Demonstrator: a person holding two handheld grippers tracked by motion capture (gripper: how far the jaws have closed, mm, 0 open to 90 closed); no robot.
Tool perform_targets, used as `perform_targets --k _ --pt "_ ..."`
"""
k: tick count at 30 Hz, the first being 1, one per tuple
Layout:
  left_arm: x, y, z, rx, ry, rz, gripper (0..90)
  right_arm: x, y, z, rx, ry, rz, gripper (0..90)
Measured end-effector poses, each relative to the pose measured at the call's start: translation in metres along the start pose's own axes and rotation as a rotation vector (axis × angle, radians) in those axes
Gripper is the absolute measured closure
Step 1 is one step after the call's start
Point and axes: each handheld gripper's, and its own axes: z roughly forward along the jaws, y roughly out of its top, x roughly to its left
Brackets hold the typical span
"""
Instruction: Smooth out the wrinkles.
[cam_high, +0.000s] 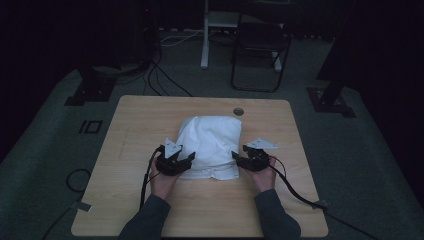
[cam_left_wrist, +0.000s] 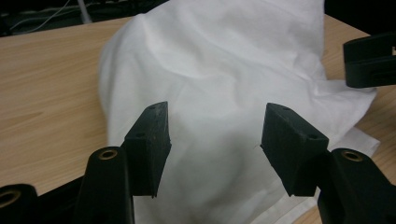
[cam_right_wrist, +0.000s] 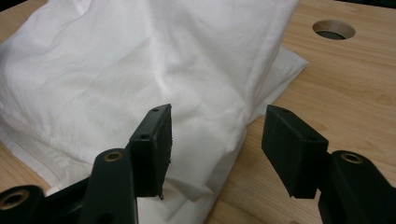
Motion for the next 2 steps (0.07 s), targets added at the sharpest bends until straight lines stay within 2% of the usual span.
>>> perform_targets --k 2 --pt "0.0029 -0.0008 -0.0007 0.001 0.004 -0.013 42.2 -0.0003 -0.0003 0.0 0.0 -0.001 0.001 42.0"
